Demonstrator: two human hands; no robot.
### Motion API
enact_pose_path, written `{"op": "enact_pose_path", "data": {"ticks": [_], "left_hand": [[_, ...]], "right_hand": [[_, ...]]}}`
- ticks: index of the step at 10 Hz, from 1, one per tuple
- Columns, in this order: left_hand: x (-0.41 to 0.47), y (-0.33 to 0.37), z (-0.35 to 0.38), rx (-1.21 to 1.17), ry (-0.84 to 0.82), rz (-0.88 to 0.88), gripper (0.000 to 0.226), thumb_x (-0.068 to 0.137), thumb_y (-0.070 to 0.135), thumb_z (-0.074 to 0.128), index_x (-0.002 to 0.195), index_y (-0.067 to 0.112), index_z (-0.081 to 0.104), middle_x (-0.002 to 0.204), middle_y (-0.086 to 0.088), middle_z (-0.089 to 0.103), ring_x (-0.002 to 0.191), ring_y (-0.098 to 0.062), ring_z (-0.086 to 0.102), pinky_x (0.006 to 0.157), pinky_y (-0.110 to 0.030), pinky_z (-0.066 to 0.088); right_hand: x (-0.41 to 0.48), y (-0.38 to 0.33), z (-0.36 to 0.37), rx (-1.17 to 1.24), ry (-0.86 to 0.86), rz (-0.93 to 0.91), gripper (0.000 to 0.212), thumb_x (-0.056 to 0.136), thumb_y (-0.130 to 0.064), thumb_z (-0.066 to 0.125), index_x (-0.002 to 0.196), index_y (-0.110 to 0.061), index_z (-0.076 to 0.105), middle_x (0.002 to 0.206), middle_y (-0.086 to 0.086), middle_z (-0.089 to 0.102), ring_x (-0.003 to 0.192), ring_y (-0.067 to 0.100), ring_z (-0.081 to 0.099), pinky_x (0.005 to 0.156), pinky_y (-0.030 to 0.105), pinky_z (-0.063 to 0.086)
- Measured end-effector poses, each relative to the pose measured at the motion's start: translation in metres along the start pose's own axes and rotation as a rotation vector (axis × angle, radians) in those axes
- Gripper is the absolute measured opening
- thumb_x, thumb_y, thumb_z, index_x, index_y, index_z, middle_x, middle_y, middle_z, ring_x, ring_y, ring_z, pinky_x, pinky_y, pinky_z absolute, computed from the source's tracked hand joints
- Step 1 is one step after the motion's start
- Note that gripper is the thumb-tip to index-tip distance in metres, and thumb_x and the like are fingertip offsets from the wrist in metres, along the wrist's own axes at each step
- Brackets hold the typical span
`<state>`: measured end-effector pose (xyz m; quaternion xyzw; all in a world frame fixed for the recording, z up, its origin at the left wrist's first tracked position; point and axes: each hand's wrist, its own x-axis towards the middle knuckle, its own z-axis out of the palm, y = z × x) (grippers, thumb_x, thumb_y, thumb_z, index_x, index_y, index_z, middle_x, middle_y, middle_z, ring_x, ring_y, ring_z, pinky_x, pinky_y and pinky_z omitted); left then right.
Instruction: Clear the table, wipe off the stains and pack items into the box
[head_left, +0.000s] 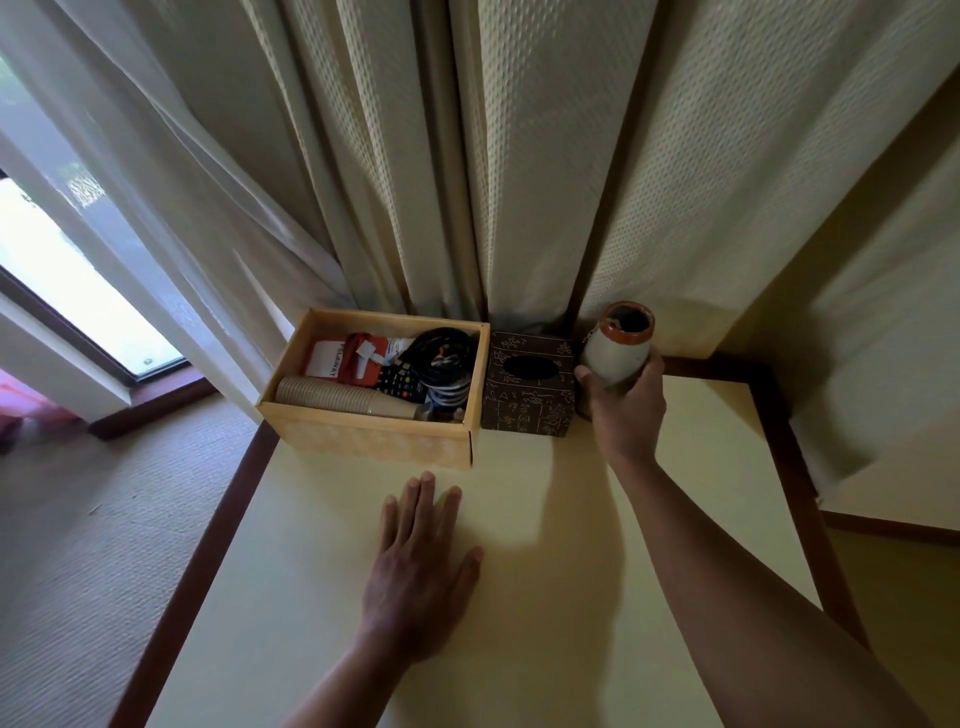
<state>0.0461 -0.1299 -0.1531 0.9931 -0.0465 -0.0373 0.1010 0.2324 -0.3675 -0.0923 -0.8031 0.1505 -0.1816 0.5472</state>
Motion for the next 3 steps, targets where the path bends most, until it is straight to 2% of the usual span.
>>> {"op": "enact_pose_path", "data": {"ticks": [1, 2, 3], "left_hand": [[0.002, 0.003, -0.007, -0.012, -0.024, -0.01, 0.078, 0.101, 0.066, 0.022, 0.166, 0.025, 0.006, 0.172, -0.008, -0.014, 0.158, -0.022, -0.021, 0.128, -0.047, -0.007], [0.004, 0.005, -0.01, -0.036, -0.06, -0.051, 0.076, 0.101, 0.064, 0.02, 0.165, 0.027, 0.002, 0.172, -0.006, -0.017, 0.157, -0.022, -0.023, 0.129, -0.045, -0.011], [0.006, 0.005, -0.012, -0.005, -0.07, -0.034, 0.076, 0.101, 0.063, 0.022, 0.165, 0.025, 0.007, 0.173, -0.01, -0.01, 0.159, -0.027, -0.015, 0.129, -0.046, -0.008]], "right_hand": [[-0.005, 0.001, -0.002, -0.041, -0.045, 0.039, 0.094, 0.082, -0.052, 0.075, 0.157, -0.023, 0.025, 0.154, 0.002, 0.047, 0.14, 0.022, 0.047, 0.113, 0.043, 0.043], [-0.02, 0.007, -0.011, -0.192, -0.066, 0.081, 0.093, 0.091, -0.053, 0.062, 0.161, -0.021, 0.01, 0.167, 0.005, 0.026, 0.152, 0.028, 0.029, 0.119, 0.053, 0.032], [-0.054, 0.009, -0.022, -0.315, -0.101, 0.059, 0.093, 0.091, -0.053, 0.062, 0.161, -0.021, 0.009, 0.169, 0.004, 0.018, 0.154, 0.029, 0.023, 0.119, 0.055, 0.031]]}}
